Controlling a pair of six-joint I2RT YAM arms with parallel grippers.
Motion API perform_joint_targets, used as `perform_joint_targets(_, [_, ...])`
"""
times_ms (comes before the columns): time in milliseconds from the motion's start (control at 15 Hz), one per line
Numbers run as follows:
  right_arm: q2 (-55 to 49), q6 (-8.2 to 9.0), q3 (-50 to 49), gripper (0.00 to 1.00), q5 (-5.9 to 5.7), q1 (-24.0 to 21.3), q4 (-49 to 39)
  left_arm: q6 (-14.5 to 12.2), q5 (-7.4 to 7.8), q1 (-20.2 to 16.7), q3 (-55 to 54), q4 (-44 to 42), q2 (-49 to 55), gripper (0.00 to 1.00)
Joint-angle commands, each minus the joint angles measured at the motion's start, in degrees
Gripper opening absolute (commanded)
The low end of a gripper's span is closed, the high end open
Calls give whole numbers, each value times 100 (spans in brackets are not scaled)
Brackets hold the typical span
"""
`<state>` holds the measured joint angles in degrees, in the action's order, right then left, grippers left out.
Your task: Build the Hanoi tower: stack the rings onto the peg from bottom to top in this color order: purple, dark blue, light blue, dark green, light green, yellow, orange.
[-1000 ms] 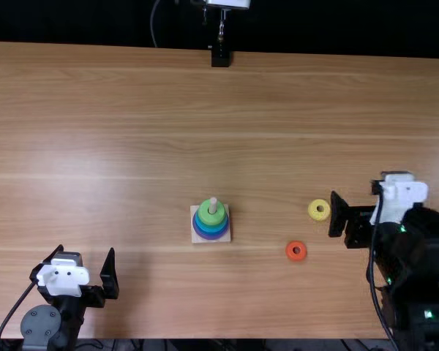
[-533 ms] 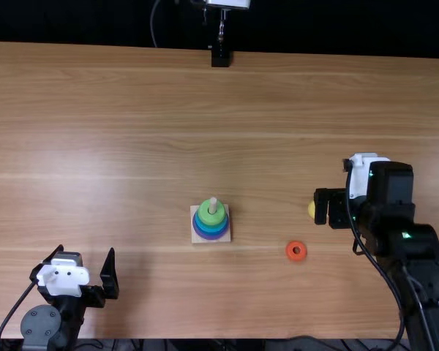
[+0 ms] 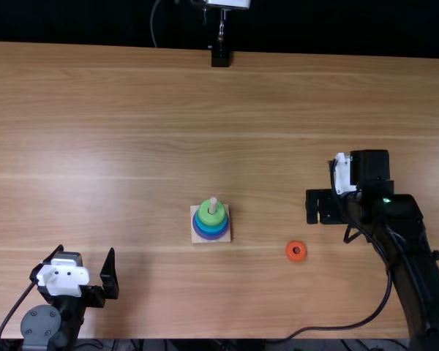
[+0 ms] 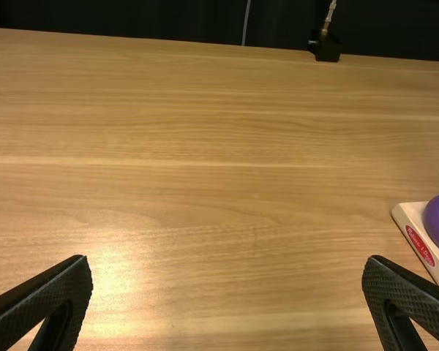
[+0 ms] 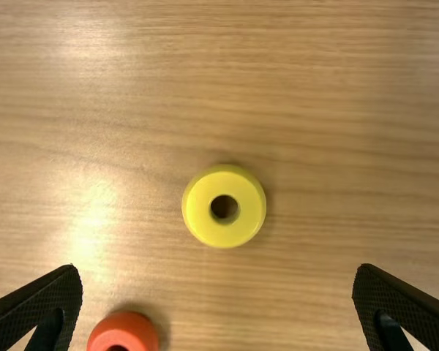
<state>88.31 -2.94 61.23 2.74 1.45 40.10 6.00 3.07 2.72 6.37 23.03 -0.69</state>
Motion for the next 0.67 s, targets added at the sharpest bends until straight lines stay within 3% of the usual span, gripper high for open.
perform_joint_targets(0, [309,-12,170,100,-53,48,-6,-62,41,-17,-637,450,69,100])
perform_joint_targets(600, [1039,51,416,100,-53,39,-59,-62,41,-17,-637,450,69,100])
